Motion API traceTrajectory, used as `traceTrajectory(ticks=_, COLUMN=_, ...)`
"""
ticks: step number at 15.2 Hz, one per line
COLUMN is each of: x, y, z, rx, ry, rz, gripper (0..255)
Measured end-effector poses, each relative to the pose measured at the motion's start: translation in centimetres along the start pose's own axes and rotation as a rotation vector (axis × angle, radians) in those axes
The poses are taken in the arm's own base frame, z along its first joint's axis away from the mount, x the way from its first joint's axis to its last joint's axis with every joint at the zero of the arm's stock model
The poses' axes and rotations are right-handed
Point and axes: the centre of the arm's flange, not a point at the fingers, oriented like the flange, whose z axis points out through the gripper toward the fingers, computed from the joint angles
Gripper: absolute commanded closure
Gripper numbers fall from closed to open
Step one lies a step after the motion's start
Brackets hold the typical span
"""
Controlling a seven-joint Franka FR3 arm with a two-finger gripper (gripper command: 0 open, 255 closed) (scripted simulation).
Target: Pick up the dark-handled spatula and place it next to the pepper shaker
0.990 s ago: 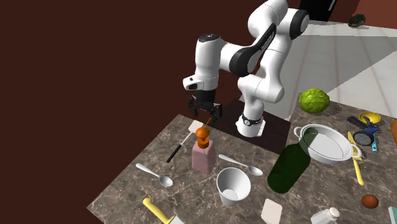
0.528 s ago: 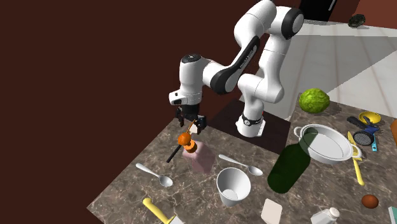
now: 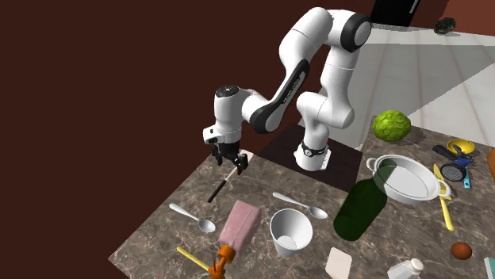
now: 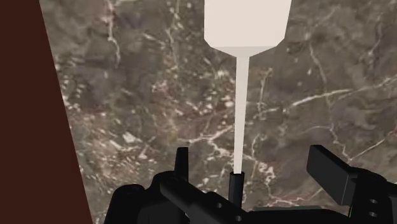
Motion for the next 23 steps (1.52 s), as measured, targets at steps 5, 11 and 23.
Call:
traceTrajectory(ticks=5, x=0.0, y=-0.1, z=2.2, rx=0.000, ry=0.000, rz=0.000, gripper=0)
traceTrajectory(ticks=11, x=-0.1, y=-0.1, z=2.4, rx=0.000, ry=0.000, rz=0.000, gripper=255)
traceTrajectory(ticks=23, x=0.0, y=-0.1, z=1.8, rx=-0.001, ry=0.000, rz=0.000, gripper=255)
